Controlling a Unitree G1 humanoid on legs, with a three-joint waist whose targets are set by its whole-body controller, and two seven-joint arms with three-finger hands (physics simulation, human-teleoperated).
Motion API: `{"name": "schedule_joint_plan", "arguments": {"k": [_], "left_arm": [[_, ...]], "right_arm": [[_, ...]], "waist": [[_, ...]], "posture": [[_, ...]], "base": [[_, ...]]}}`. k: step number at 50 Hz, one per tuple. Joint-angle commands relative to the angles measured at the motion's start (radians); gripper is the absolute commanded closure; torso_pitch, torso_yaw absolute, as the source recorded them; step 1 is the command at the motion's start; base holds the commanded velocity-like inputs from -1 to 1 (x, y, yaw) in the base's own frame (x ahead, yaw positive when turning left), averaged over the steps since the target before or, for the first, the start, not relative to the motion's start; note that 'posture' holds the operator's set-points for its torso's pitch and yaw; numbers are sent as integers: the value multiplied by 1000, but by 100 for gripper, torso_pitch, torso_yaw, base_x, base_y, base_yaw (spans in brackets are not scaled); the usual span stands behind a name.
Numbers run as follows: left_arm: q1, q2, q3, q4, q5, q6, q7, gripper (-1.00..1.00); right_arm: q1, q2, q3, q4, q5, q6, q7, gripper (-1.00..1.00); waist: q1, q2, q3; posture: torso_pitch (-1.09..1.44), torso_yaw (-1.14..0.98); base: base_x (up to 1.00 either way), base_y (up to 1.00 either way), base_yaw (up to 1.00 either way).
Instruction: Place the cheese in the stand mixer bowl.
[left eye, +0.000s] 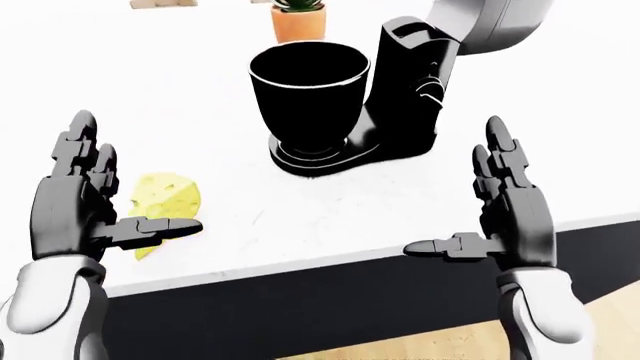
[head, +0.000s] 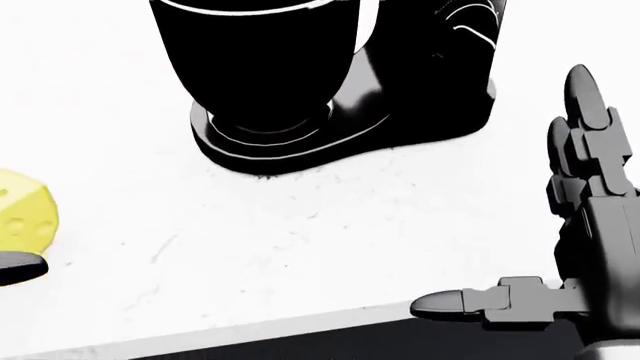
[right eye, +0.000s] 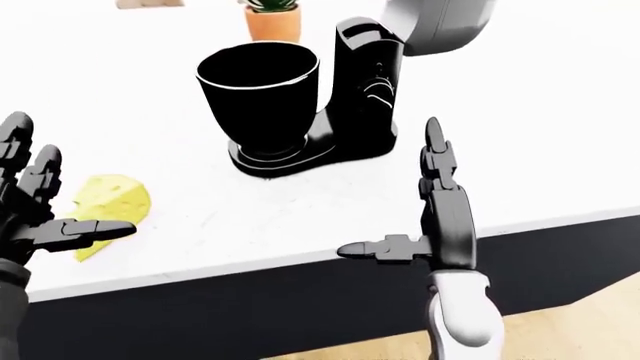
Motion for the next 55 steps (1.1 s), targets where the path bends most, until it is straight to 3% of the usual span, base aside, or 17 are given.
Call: {"name": "schedule_joint_plan", "arguments": {"k": [1, 19, 29, 50, 53, 54, 55], "left_arm": [[-10, 9, 10, -22, 12, -58, 6, -100], [19, -11, -9, 160, 52, -196, 4, -100], [-14, 29, -40, 290, 111, -239, 7, -100], [48, -5, -86, 341, 283, -233, -117, -98], [53, -13, -86, 343, 295, -234, -130, 83], [57, -14, -86, 340, 298, -235, -137, 100], [60, -16, -89, 341, 302, -240, -142, 100]], "right_arm": [[-15, -4, -3, -30, 1, -39, -4, -100], [-4, -6, -16, -5, 10, -80, 1, -100], [-8, -4, -5, -11, 0, -74, 0, -100], [-10, -3, -2, -16, -3, -82, -2, -100], [-8, -2, -2, -14, -2, -86, -2, -100], [-10, -3, -1, -17, -3, -84, -2, -100], [-9, -3, -2, -18, -3, -85, -2, -100]], "waist": [[1, 3, -17], [3, 5, -25], [5, 6, -24], [4, 12, -33], [4, 14, -34], [6, 14, -34], [7, 14, -39]], "posture": [[0, 0], [0, 0], [0, 0], [0, 0], [0, 0], [0, 0], [0, 0]], "base": [[0, 0, 0], [0, 0, 0], [0, 0, 0], [0, 0, 0], [0, 0, 0], [0, 0, 0], [0, 0, 0]]}}
